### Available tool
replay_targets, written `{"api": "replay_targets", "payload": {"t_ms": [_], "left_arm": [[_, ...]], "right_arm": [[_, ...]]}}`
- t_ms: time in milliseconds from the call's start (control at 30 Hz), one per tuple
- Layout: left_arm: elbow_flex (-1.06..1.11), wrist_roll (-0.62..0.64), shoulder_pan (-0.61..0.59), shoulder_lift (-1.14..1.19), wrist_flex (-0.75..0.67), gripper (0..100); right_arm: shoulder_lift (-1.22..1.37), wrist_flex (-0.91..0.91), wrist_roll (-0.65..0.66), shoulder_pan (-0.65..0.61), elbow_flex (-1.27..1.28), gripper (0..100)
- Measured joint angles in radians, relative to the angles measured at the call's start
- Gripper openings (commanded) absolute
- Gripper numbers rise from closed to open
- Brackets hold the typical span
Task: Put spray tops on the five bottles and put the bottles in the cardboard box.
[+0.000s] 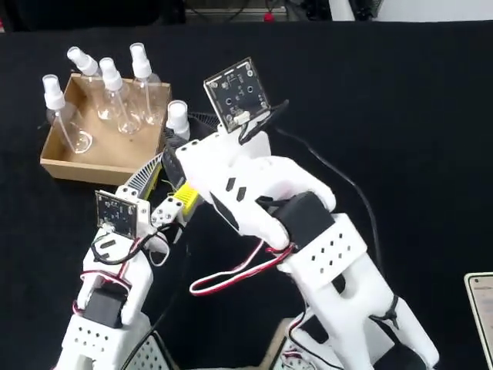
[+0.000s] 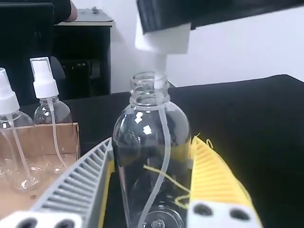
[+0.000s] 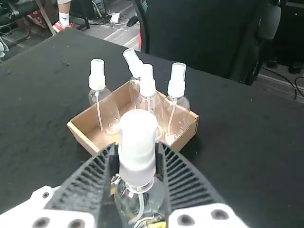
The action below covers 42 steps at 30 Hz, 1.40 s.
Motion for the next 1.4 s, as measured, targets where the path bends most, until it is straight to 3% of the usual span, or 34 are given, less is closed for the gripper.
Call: {"api": "replay_targets", "payload": {"t_ms": [333, 533, 633, 900, 1033, 1133, 1267, 1400], "left_arm": [[0.000, 0.000, 0.000, 0.002, 0.002, 16], [0.000, 0.000, 0.000, 0.003, 0.002, 16], [0.000, 0.000, 0.000, 0.002, 0.002, 16], [0.000, 0.000, -0.005, 0.002, 0.002, 16], [0.000, 0.000, -0.005, 0.002, 0.002, 16], [0.000, 0.000, -0.005, 0.002, 0.002, 16], [0.000, -0.014, -0.017, 0.002, 0.002, 16], [-0.005, -0.040, -0.112, 0.002, 0.002, 16]], "right_arm": [[0.021, 0.092, 0.048, -0.023, -0.006, 2.4], [0.071, 0.160, 0.052, -0.025, -0.077, 19.9], [0.084, 0.222, 0.054, -0.031, -0.087, 24.1], [0.064, 0.307, 0.054, -0.035, -0.218, 19.8], [-0.017, 0.310, 0.054, -0.034, -0.245, 9.0], [-0.064, 0.310, 0.055, 0.034, -0.242, 0.8], [-0.123, 0.310, 0.055, 0.178, -0.150, 5.6], [-0.152, 0.307, 0.055, 0.276, 0.032, 6.4]]}}
